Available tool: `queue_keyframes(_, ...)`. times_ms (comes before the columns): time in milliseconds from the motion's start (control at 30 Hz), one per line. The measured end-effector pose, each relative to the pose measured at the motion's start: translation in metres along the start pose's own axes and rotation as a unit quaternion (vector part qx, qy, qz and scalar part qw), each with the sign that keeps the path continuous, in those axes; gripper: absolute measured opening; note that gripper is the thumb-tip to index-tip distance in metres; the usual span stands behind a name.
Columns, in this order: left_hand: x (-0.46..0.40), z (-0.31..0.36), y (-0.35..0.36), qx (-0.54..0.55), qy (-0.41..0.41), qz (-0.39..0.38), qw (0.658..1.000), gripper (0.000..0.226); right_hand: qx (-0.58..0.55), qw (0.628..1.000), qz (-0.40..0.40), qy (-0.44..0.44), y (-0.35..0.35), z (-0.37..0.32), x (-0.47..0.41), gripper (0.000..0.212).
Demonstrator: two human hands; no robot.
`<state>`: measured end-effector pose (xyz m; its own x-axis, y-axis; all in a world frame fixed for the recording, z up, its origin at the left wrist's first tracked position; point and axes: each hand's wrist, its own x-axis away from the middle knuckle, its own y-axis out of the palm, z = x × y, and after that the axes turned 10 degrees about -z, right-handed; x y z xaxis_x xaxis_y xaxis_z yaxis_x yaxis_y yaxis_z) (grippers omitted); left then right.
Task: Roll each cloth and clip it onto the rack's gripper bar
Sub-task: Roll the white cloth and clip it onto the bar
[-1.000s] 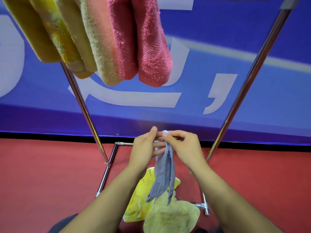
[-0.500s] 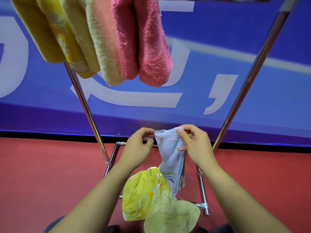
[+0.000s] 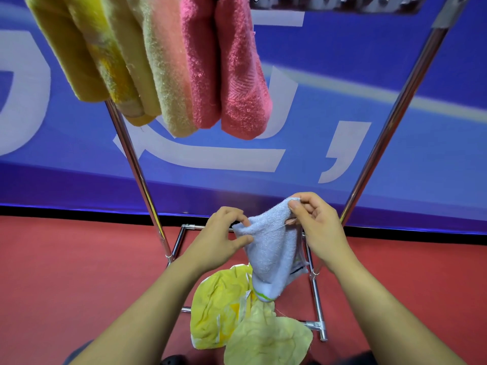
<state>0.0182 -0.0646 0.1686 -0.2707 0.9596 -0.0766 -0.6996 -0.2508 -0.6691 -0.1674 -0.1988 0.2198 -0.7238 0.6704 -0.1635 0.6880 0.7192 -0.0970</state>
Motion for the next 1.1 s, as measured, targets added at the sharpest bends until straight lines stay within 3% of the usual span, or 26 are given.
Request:
queue_keyframes(233,0.001,0.005,0.000,-0.034,-0.010,-0.070,0.997,0.010,0.000,1.000,-0.020,-0.005,0.002,-0.002,0.002,0.008)
queue_keyframes(333,0.002,0.002,-0.006,-0.080,-0.031,-0.083,0.993,0.026,0.006,1.000,-0.001,0.004,-0.003,0.000,0.000,0.007)
queue_keyframes(633,-0.001,0.004,-0.019,-0.055,-0.088,0.049,0.993,0.034,0.015,0.994,0.096,0.046,-0.013,0.014,-0.005,0.004)
queue_keyframes(900,-0.004,0.012,-0.018,0.060,-0.030,0.139,0.988,0.018,-0.078,0.990,0.111,0.049,-0.014,0.016,-0.008,0.006)
queue_keyframes(1033,-0.005,0.010,-0.019,0.179,-0.017,0.122,0.976,0.027,-0.088,0.989,0.111,0.049,-0.017,0.019,-0.009,0.008)
queue_keyframes(1100,-0.006,0.009,-0.020,0.166,-0.016,0.099,0.981,0.026,-0.086,0.989,0.109,0.055,-0.018,0.022,-0.011,0.009)
